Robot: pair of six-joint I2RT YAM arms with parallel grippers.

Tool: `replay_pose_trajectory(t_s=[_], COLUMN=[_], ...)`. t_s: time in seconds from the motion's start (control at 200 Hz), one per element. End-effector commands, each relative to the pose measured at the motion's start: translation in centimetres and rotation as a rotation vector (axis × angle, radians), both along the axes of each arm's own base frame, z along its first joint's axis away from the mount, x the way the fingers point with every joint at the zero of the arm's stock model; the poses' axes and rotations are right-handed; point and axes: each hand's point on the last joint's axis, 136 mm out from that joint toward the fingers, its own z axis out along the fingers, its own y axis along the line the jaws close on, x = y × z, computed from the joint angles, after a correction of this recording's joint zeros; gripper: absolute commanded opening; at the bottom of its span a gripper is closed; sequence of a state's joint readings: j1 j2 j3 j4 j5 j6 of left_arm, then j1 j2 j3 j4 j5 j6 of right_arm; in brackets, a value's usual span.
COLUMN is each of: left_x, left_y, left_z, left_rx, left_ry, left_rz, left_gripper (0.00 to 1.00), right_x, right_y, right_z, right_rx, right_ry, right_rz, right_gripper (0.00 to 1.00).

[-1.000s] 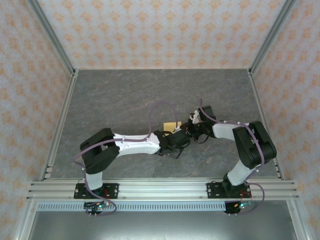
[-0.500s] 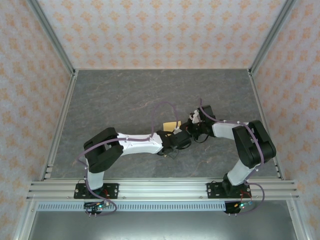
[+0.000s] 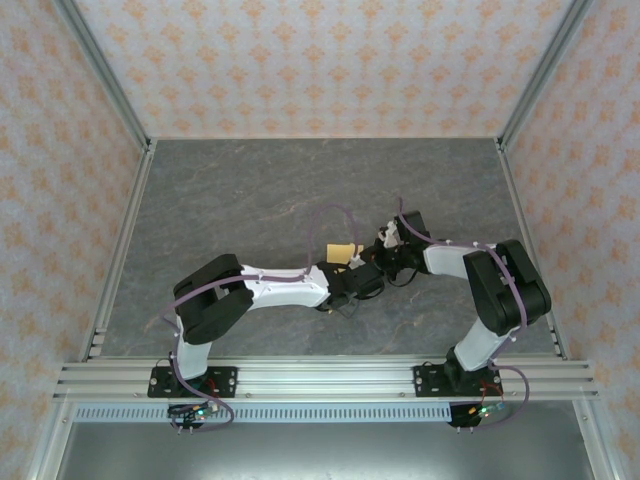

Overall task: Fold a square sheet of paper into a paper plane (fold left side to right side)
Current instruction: Fold the wing for the fifth time at the center of the table.

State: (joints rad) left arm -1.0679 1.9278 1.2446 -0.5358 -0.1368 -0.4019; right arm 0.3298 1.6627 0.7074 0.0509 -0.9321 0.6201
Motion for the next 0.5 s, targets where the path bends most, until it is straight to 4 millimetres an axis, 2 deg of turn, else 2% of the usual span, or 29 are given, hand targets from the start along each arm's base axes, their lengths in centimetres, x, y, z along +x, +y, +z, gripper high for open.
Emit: replay_pose_trajectory(t_s=[0.0, 0.085, 0.1, 0.155, 0.315, 0.405, 0.495], left_x=[0.0, 0.0, 0.0, 0.0, 0.0, 0.3, 0.5], left_y=[0.2, 0.1, -0.2, -0.4, -1.3, -1.8, -2.3], left_z=[0.6, 0.6, 1.6, 2.0, 2.6, 3.0, 3.4], left_rx=[0.016, 0.006, -0.019, -0.044, -0.155, -0.239, -0.319], left_ry=[-0.018, -0.015, -0.024, -0.019, 0.048, 0.093, 0.139], left_rz=[0.003, -0.004, -0.006, -0.011, -0.01, 0.0, 0.017], left_gripper=[0.11, 0.1, 0.09, 0.08, 0.06, 0.05, 0.04], right_x=[0.8, 1.3, 1.4, 1.9, 2.6, 1.9, 1.0], right_y=[-0.1, -0.9, -1.1, -2.1, -5.6, -7.7, -9.0], right_z=[1.3, 2.0, 2.3, 3.0, 6.7, 7.3, 6.9], right_rx=[-0.033, -0.068, -0.075, -0.105, -0.172, -0.267, -0.346], right_ry=[-0.053, -0.086, -0.094, -0.121, -0.245, -0.277, -0.282], right_rz=[0.003, -0.014, -0.019, -0.045, -0.146, -0.174, -0.168], right_gripper=[0.14, 0.24, 0.25, 0.31, 0.56, 0.66, 0.68])
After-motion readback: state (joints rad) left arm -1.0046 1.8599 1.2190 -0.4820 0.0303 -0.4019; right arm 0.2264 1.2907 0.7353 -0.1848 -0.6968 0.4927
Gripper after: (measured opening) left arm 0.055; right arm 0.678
